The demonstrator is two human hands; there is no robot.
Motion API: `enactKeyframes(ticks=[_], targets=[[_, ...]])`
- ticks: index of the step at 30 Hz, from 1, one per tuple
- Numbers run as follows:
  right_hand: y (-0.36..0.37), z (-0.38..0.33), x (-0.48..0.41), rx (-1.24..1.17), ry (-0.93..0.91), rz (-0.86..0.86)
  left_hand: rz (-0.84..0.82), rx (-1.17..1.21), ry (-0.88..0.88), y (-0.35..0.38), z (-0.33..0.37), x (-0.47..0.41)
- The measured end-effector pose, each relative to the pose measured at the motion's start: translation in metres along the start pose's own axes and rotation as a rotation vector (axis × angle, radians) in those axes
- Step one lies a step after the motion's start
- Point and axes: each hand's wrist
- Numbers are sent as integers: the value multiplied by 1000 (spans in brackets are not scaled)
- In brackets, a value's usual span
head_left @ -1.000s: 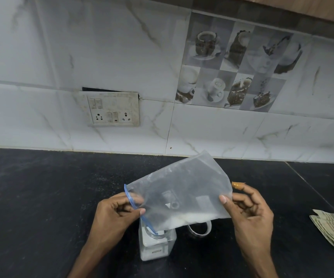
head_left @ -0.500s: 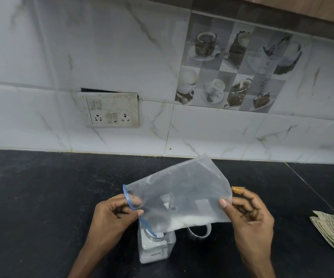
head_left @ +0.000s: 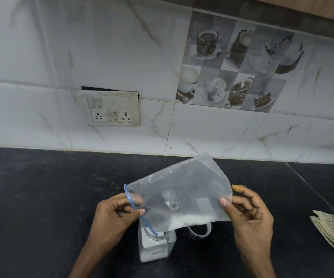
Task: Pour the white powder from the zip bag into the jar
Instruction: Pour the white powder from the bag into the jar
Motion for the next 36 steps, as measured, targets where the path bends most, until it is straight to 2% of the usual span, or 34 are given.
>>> enactKeyframes(ticks=[36], targets=[[-2, 3, 6, 25, -10, 26, -7, 40, 8, -2, -3, 2]])
Point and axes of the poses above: each hand's wrist, its own x-axis away from the middle knuckle, its own y-axis out of the palm, z = x × y, and after that the axes turned 3 degrees about -z, right-handed
